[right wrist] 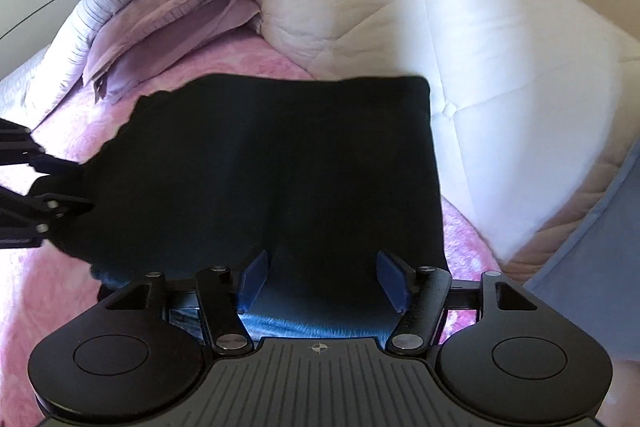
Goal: Fold clothes
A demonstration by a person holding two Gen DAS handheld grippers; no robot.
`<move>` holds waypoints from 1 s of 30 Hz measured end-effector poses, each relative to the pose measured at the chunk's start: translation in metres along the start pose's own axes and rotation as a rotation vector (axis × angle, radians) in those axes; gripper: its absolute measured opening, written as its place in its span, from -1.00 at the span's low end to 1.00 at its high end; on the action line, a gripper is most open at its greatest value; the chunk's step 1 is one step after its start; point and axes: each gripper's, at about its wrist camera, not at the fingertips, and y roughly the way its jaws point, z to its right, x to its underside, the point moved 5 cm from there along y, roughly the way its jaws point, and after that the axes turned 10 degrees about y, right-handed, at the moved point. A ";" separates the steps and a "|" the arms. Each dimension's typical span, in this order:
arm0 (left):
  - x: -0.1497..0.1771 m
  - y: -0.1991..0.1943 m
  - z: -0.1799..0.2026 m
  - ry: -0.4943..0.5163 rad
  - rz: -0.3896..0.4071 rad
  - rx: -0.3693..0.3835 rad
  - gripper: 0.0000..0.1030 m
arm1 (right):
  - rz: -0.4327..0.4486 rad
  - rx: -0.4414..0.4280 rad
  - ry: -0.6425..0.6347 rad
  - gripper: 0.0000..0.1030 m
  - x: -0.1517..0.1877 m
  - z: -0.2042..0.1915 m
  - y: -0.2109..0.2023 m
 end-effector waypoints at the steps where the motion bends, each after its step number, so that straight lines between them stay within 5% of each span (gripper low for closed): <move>1: 0.000 -0.007 0.000 -0.022 0.009 -0.012 -0.16 | 0.012 0.003 0.007 0.30 0.001 0.000 -0.009; 4: 0.004 -0.033 0.004 -0.079 0.052 -0.052 0.38 | 0.033 0.022 0.034 0.55 0.022 0.002 -0.031; 7: 0.010 -0.056 0.021 -0.137 0.098 -0.057 0.53 | 0.006 0.034 0.057 0.58 0.060 0.003 -0.052; 15: 0.052 -0.104 0.071 -0.312 0.121 0.022 0.71 | 0.049 0.114 0.157 0.61 0.131 -0.011 -0.113; 30: 0.134 -0.185 0.141 -0.352 0.128 0.020 0.78 | 0.117 0.173 0.203 0.67 0.219 -0.077 -0.195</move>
